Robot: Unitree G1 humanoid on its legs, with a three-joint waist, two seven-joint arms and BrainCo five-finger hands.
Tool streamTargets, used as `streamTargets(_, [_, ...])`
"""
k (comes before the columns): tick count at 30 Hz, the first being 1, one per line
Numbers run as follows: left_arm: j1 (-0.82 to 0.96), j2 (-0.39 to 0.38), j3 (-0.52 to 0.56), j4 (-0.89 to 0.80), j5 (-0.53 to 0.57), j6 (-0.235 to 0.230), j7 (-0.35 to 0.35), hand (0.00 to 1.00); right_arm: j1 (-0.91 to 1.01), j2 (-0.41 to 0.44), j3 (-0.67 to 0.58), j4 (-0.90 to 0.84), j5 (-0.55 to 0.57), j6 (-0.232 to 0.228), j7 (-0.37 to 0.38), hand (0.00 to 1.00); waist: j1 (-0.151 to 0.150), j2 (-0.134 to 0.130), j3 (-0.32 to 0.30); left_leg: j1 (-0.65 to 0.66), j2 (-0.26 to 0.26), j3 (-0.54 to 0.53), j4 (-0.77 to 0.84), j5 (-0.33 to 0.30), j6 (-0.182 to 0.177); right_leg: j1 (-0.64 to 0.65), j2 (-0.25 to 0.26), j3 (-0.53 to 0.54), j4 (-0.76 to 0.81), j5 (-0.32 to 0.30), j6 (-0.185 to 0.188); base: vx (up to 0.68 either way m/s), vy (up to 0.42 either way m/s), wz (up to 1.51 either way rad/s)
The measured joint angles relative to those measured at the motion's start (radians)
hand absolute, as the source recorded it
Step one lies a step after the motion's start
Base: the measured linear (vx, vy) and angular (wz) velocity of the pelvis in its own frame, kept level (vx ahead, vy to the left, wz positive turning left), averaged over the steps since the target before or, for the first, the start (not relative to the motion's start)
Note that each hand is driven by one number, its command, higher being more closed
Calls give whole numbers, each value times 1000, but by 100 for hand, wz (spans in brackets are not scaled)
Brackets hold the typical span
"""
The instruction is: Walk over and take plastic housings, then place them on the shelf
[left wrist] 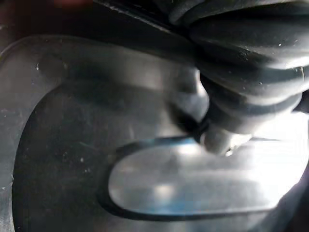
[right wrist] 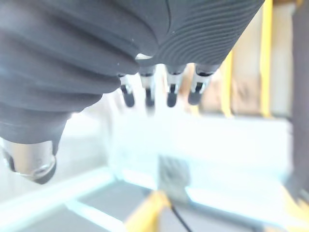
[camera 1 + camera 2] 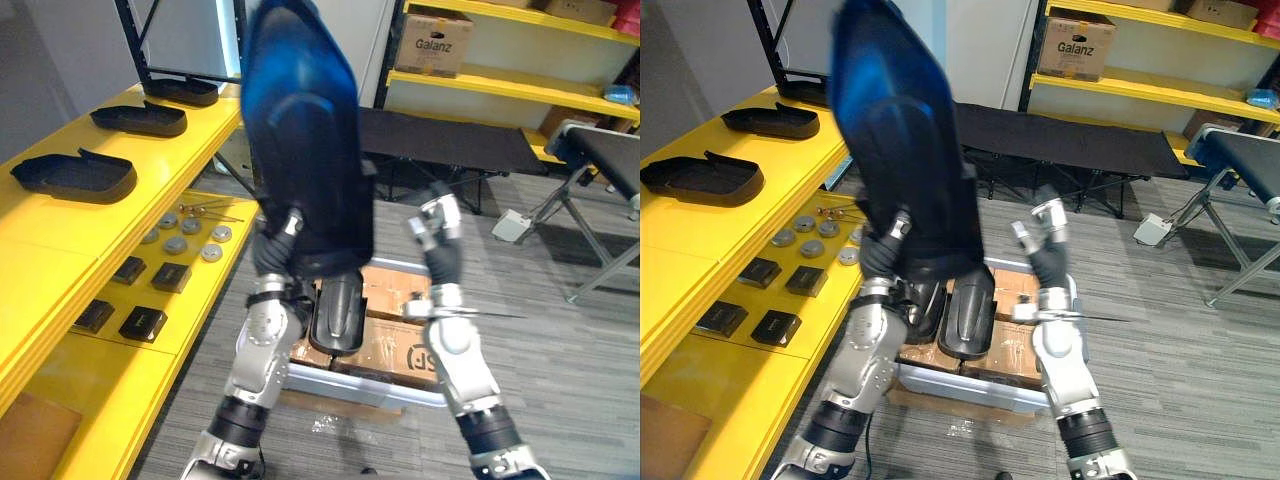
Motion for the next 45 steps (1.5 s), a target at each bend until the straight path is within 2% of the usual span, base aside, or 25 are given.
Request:
streamTargets(2, [49,8,23,-4,46,-1,20,100,70,-1,-52,-19,58,-7,43,0,-6,6,2,7,0,8,-11,1,-1,-6,1,7,-1,-1,1,11,10,-14])
streamTargets(4, [89,5,33,-4,45,-1,21,100,119,7,-60,-19,77,-7,93,0,-8,7,2,9,0,25,-11,0,-2,-16,3,27,-1,0,1,17,10,-24])
streamTargets(6, [131,5,40,-4,44,-7,20,100,165,42,-57,-19,78,0,145,0,-28,7,2,9,0,26,-11,-3,-4,-17,3,31,-3,0,2,34,5,-12])
streamTargets(12, [232,-12,117,-7,-38,-118,-5,100,233,108,-29,19,84,5,212,0,-30,14,5,7,-2,51,-11,-12,0,-31,2,56,-5,2,4,9,7,-12])
streamTargets(16, [362,-46,172,-66,-129,-158,-21,100,240,137,35,98,94,26,228,0,-14,23,7,-7,-6,24,-11,-14,2,-27,-3,32,-9,2,5,-8,-1,18])
streamTargets(21, [496,-88,230,-183,-131,-170,-16,100,216,144,92,178,95,50,220,0,51,45,9,-34,-23,-94,-10,-5,7,26,-22,-95,-17,-18,22,7,-15,73])
streamTargets(24, [544,-105,303,-270,-111,-175,-1,100,158,147,156,242,93,55,201,0,99,52,5,-59,-40,-174,-1,3,11,56,-34,-185,-17,-26,32,15,-14,74])
streamTargets(26, [597,-115,370,-321,-107,-176,19,100,88,149,219,301,71,57,188,0,149,53,2,-75,-53,-229,9,4,13,80,-41,-252,-14,-26,32,26,-11,76])
streamTargets(29, [647,-127,441,-333,-113,-176,7,100,31,149,260,312,30,58,152,0,195,50,2,-92,-59,-301,9,7,16,97,-48,-331,7,-29,36,22,-13,77])
streamTargets(31, [681,-152,479,-333,-126,-176,-30,100,8,145,274,312,-6,71,113,0,218,53,4,-102,-64,-366,7,13,19,107,-49,-362,40,-31,34,42,17,98])
streamTargets(32, [697,-156,487,-333,-149,-177,-55,100,2,141,270,311,-5,77,94,0,224,51,3,-113,-68,-419,8,20,23,111,-52,-358,77,-43,21,71,53,152])
streamTargets(34, [700,-151,495,-333,-163,-181,-100,100,1,126,258,304,-5,95,68,0,219,50,3,-138,-78,-511,7,44,26,113,-57,-354,143,-74,-1,86,44,159])
streamTargets(35, [690,-147,500,-333,-163,-188,-140,100,2,120,233,303,-4,113,49,0,218,38,7,-151,-95,-557,7,58,25,122,-66,-357,180,-96,-6,75,10,161])
streamTargets(37, [681,-146,500,-333,-161,-188,-185,100,13,121,180,299,-4,123,42,0,203,26,15,-193,-96,-437,23,33,63,172,-81,-419,192,-118,8,47,5,183])
streamTargets(38, [663,-145,490,-331,-161,-188,-226,100,36,114,137,277,-4,134,25,0,173,21,19,-213,-69,-278,57,40,80,212,-83,-478,202,-117,8,43,21,174])
streamTargets(39, [656,-140,479,-330,-163,-188,-246,100,54,111,116,263,-4,140,20,0,159,24,23,-231,-54,-186,84,51,95,223,-90,-503,215,-117,8,66,69,202])
streamTargets(40, [651,-137,441,-329,-164,-188,-283,100,96,103,72,242,-3,151,13,0,154,46,28,-248,-15,-26,129,62,105,230,-103,-554,284,-120,12,66,82,149])
streamTargets(41, [654,-144,413,-327,-175,-193,-306,100,124,95,54,228,0,161,10,0,151,72,36,-247,-14,-9,131,77,93,203,-139,-576,383,-161,19,47,93,112])
streamTargets(42, [653,-142,401,-324,-187,-196,-312,100,138,99,56,224,1,161,15,0,150,78,42,-248,-19,-14,130,79,96,194,-141,-569,382,-210,33,1,48,45])
streamTargets(43, [648,-137,381,-323,-194,-196,-316,100,138,105,60,213,-3,161,24,0,149,79,50,-248,-26,-19,130,81,97,184,-136,-567,358,-241,30,-34,25,9])
streamTargets(44, [643,-121,339,-319,-193,-197,-318,100,153,117,76,189,-8,159,34,0,142,56,68,-247,-56,-9,135,80,96,162,-145,-563,318,-249,5,-41,-20,1])
streamTargets(45, [639,-116,309,-302,-191,-198,-321,100,158,122,80,188,-12,158,40,0,137,56,71,-247,-61,-2,144,80,96,175,-145,-547,299,-247,19,-23,-36,-14])
